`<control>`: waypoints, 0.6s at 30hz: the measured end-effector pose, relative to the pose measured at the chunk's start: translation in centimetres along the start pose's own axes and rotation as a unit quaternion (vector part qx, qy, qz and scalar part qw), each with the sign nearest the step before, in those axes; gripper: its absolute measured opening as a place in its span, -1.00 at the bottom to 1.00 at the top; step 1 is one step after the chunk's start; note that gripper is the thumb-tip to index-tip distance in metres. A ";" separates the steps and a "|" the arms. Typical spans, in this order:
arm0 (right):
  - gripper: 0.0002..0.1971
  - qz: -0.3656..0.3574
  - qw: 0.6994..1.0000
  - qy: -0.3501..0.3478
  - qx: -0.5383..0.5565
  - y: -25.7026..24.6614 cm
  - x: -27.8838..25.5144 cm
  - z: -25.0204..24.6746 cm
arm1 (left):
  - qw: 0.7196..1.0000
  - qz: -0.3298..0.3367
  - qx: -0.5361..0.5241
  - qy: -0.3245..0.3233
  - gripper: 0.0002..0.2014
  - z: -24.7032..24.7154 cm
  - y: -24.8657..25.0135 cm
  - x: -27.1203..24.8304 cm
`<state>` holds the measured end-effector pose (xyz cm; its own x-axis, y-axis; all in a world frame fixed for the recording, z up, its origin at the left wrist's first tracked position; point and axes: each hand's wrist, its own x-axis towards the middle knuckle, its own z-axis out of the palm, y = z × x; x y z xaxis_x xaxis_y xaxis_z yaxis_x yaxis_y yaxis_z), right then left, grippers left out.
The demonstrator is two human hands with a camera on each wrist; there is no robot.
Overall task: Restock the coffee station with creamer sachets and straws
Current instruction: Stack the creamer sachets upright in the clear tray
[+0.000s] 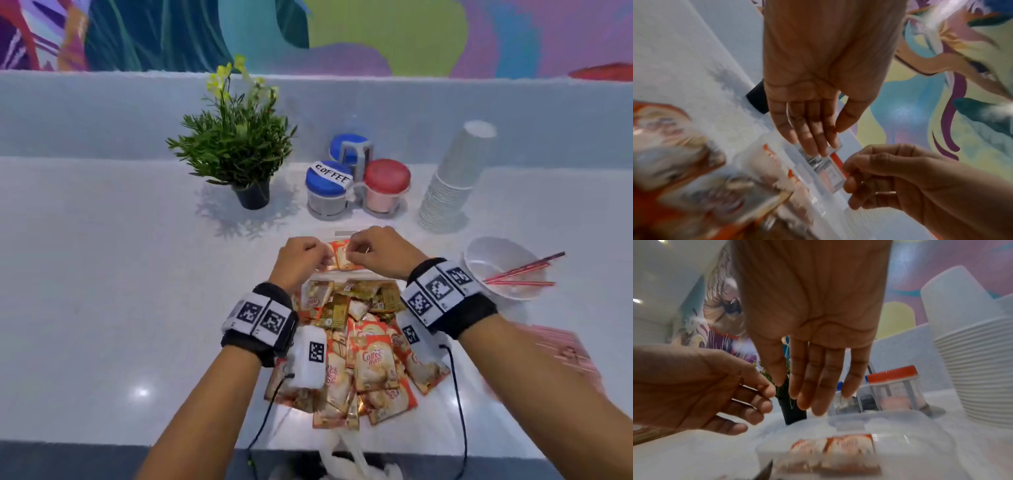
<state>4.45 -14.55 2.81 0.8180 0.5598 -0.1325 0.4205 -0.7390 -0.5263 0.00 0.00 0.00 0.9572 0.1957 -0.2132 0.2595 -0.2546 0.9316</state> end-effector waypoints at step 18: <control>-0.75 0.046 0.998 0.019 -0.047 2.5 -1.7 3.8 | 0.997 0.010 0.065 0.027 -0.77 1.6 -3.1 0.0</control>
<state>2.59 -15.97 -1.47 0.8689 0.4738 -0.1436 0.3756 -0.8199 -0.4321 -0.60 -0.70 -3.33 0.9552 0.2385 -0.1754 0.2579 -0.3799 0.8883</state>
